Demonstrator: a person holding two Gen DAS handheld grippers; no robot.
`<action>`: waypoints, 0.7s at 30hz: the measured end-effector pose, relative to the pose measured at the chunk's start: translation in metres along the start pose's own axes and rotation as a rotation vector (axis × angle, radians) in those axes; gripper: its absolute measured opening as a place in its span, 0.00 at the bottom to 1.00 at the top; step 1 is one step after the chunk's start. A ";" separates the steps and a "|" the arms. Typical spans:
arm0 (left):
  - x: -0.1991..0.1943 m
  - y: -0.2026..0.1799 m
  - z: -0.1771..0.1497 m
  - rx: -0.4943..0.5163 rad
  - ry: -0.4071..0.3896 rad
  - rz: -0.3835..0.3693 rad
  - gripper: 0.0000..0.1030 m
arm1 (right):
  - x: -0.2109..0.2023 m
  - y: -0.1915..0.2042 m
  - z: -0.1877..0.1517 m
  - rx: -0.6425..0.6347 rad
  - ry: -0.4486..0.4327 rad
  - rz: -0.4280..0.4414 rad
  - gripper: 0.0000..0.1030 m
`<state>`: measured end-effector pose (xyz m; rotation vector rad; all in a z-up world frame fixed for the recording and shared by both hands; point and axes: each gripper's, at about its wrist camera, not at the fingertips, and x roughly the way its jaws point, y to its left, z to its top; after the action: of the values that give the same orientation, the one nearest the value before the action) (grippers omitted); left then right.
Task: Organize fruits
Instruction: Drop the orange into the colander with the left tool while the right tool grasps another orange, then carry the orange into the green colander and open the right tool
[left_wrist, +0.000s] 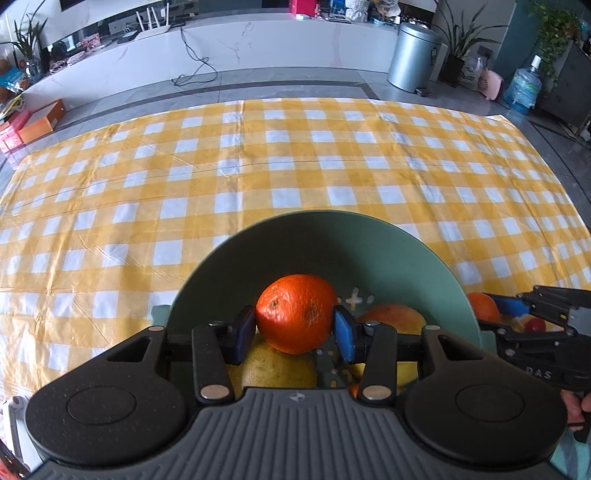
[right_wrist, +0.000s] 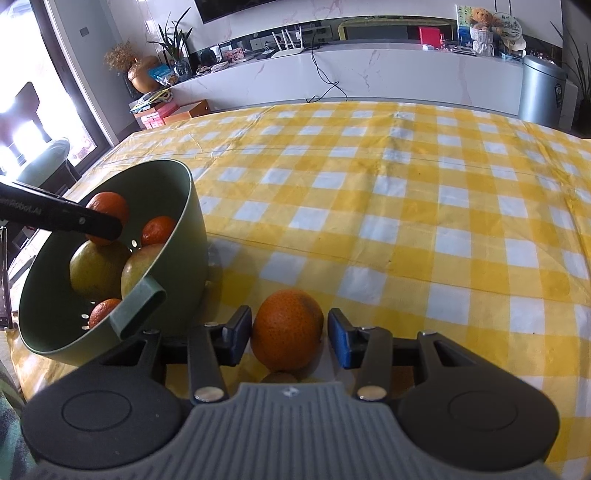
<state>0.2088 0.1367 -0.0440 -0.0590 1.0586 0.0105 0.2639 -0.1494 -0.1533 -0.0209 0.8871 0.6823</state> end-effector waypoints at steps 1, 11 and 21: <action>0.002 0.000 0.001 -0.002 0.000 0.014 0.50 | -0.001 -0.001 0.000 0.003 0.000 0.005 0.40; 0.017 0.012 -0.006 -0.061 0.093 0.014 0.51 | 0.000 0.000 0.000 -0.005 -0.003 0.010 0.38; -0.002 0.008 -0.021 -0.035 0.107 -0.001 0.51 | -0.009 0.000 0.000 -0.001 -0.042 -0.035 0.37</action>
<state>0.1893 0.1432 -0.0528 -0.0926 1.1653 0.0250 0.2598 -0.1543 -0.1472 -0.0228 0.8441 0.6485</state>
